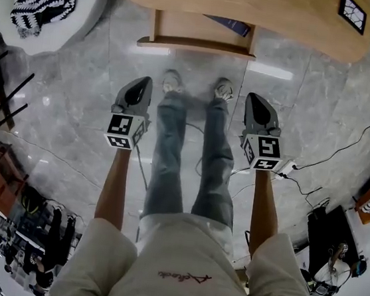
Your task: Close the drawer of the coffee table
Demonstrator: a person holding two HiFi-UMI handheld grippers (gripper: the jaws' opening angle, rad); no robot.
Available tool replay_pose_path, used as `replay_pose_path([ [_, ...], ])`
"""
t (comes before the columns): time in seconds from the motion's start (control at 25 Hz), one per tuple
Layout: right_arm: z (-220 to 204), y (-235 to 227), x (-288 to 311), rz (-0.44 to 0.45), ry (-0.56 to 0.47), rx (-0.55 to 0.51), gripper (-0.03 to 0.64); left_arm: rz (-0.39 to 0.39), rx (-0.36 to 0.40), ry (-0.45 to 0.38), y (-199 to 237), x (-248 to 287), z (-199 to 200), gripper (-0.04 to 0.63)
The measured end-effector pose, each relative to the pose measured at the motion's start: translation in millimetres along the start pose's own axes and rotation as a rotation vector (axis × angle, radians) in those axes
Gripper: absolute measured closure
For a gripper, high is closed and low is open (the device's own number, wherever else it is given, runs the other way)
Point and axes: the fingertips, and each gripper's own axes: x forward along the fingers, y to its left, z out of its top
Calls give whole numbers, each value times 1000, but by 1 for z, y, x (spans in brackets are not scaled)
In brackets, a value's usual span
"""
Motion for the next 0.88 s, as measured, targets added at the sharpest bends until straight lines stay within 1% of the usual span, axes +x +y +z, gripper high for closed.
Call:
replay_pose_path([
  [0.28,-44,-15,43,-17,30,13,614,3,-28,17,16,41,-37,596],
  [0.44,-61,-24,68,-19,39,16,614,9,-39,24,26,65,-54,597],
  [0.6,-72,-37,89,-35,34,34,614,19,-54,13,38,83,-62,597],
  [0.8,-79,-58,112,-70,24,100,614,39,-48,30,52,99,-75,596],
  [0.88,-83,-65,120,-76,36,93,614,52,-16,52,58,103,-81,597],
])
